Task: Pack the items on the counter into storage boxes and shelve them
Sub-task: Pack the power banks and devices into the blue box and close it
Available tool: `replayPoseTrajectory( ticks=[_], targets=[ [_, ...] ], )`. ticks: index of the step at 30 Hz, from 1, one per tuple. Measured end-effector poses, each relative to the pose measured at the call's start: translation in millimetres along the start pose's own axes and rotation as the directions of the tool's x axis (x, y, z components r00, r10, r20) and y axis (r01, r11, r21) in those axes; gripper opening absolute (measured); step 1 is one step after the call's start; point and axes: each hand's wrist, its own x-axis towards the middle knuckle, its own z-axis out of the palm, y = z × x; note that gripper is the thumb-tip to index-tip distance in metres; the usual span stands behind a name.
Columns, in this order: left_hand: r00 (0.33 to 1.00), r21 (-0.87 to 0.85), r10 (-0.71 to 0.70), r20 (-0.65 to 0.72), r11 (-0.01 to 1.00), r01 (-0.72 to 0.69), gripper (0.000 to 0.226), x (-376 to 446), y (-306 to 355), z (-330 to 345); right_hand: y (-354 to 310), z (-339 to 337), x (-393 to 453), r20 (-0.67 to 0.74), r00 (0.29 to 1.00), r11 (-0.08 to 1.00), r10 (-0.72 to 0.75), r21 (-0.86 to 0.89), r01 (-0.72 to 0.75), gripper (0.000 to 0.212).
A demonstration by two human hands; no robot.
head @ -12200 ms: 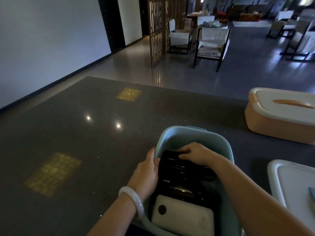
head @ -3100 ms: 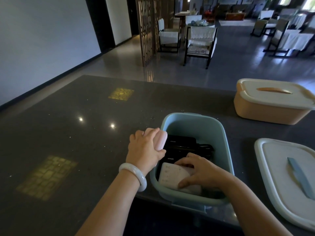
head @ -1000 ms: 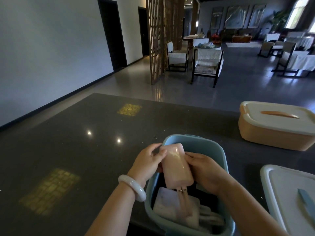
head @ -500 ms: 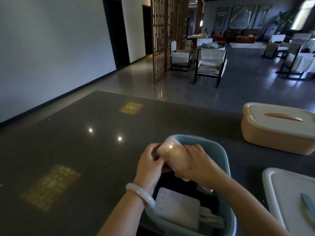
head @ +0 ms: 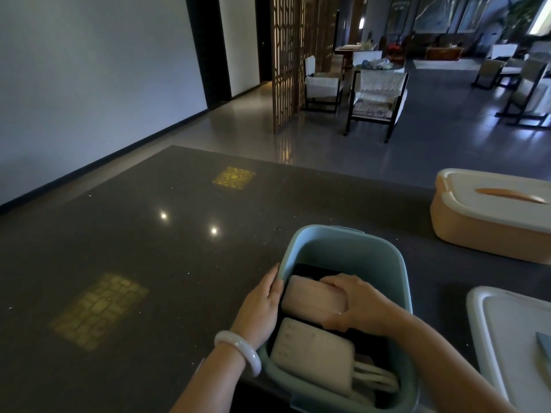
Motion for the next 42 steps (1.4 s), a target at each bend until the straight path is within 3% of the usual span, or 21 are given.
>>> replayPoseTrajectory(
  ticks=[3, 13, 42],
  targets=[
    [1.0, -0.006, -0.001, 0.0, 1.0, 0.001, 0.044, 0, -1, -1, 4, 3, 3, 0.095, 0.995, 1.0, -0.009, 0.0, 0.01, 0.086],
    [1.0, -0.014, 0.012, -0.024, 1.0, -0.013, 0.044, 2, -4, 2, 10, 2, 11, 0.068, 0.997, 0.998, -0.034, 0.051, 0.03, 0.064],
    [1.0, -0.026, 0.013, -0.002, 1.0, -0.013, 0.045, 0, -5, 1, 8, -10, 9, 0.123, 0.992, 0.981, 0.009, 0.189, -0.033, 0.063]
  ],
)
